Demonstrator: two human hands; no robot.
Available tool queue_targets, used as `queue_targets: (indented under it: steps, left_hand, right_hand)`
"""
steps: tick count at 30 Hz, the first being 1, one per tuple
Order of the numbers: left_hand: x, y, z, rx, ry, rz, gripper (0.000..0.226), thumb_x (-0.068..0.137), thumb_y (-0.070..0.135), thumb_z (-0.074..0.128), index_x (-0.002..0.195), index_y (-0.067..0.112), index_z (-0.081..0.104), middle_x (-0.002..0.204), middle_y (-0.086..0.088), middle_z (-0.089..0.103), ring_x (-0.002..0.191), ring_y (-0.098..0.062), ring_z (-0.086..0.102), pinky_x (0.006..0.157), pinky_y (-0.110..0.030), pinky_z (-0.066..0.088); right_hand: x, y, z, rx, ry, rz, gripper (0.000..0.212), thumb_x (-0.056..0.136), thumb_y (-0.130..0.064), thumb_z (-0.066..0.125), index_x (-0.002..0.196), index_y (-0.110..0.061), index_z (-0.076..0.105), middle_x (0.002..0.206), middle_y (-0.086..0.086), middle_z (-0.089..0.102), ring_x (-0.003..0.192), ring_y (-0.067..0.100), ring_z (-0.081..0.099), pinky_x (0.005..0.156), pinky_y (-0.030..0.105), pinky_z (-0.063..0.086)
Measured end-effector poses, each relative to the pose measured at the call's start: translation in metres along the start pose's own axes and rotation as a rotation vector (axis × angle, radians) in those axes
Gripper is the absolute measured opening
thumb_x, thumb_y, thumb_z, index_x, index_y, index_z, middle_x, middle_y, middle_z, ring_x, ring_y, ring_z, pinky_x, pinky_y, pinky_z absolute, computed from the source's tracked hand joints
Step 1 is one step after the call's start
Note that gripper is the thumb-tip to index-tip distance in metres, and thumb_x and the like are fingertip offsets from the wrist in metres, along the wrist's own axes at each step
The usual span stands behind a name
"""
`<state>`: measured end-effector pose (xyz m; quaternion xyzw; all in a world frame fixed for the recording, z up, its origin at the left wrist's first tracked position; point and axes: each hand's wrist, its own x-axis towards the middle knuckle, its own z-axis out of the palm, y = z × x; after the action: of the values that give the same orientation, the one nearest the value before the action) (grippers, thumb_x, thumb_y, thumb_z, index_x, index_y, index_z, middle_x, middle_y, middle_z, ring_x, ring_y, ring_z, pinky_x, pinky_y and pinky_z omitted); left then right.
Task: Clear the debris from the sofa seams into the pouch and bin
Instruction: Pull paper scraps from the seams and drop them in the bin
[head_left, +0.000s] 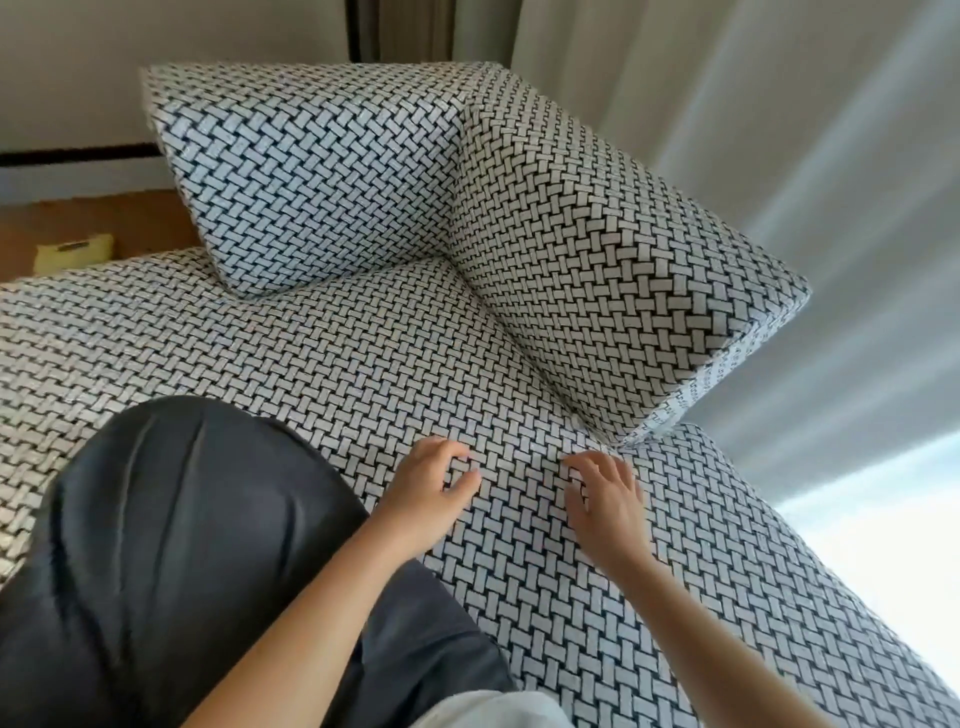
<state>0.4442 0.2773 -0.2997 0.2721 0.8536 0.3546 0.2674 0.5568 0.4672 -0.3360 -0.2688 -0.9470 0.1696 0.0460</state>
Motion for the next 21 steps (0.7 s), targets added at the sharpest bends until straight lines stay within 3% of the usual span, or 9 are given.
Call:
queue_targets:
  steps: [3, 6, 10, 14, 21]
  left_hand:
    - [0.007, -0.009, 0.023, 0.124, -0.046, -0.006, 0.055, 0.093, 0.049, 0.037, 0.142, 0.027, 0.029, 0.153, 0.009, 0.015, 0.141, -0.009, 0.011, 0.113, -0.035, 0.016]
    - [0.020, -0.010, 0.036, 0.242, -0.076, 0.012, 0.065, 0.090, 0.055, 0.037, 0.146, 0.026, 0.021, 0.155, 0.010, 0.007, 0.143, -0.010, 0.006, 0.115, -0.038, 0.013]
    - [0.041, -0.001, 0.052, 0.356, -0.035, 0.115, 0.069, 0.088, 0.053, 0.041, 0.146, 0.023, 0.020, 0.155, 0.007, 0.012, 0.142, -0.011, 0.010, 0.114, -0.035, 0.012]
    - [0.059, 0.007, 0.072, 0.475, -0.053, 0.185, 0.073, 0.088, 0.055, 0.039, 0.148, 0.021, 0.014, 0.156, 0.005, 0.005, 0.144, -0.013, 0.004, 0.117, -0.040, 0.008]
    - [0.091, 0.030, 0.101, 0.432, -0.012, 0.263, 0.073, 0.088, 0.044, 0.043, 0.148, 0.024, 0.006, 0.156, 0.008, 0.001, 0.143, -0.011, -0.001, 0.110, -0.030, -0.007]
  right_hand:
    - [-0.015, 0.036, 0.007, -0.083, 0.122, 0.084, 0.040, 0.090, -0.030, 0.048, 0.129, -0.022, 0.047, 0.132, -0.004, 0.045, 0.125, 0.017, 0.036, 0.107, 0.036, 0.027]
    - [-0.009, 0.064, 0.003, -0.094, 0.196, 0.214, 0.042, 0.089, -0.041, 0.042, 0.127, -0.021, 0.043, 0.134, -0.002, 0.041, 0.125, 0.018, 0.034, 0.107, 0.039, 0.026]
    - [0.015, 0.086, -0.002, -0.124, 0.173, 0.403, 0.068, 0.089, -0.056, 0.035, 0.143, -0.016, 0.022, 0.151, 0.003, 0.022, 0.140, 0.020, 0.014, 0.116, 0.040, 0.010]
    - [0.033, 0.100, -0.002, -0.165, 0.095, 0.428, 0.088, 0.083, -0.071, 0.025, 0.148, -0.017, 0.004, 0.156, 0.001, 0.005, 0.143, 0.017, -0.001, 0.115, 0.038, -0.002]
    - [0.057, 0.113, -0.008, -0.169, 0.086, 0.374, 0.096, 0.071, -0.078, 0.030, 0.146, -0.020, 0.016, 0.154, -0.006, 0.014, 0.142, 0.014, 0.003, 0.116, 0.041, 0.004]
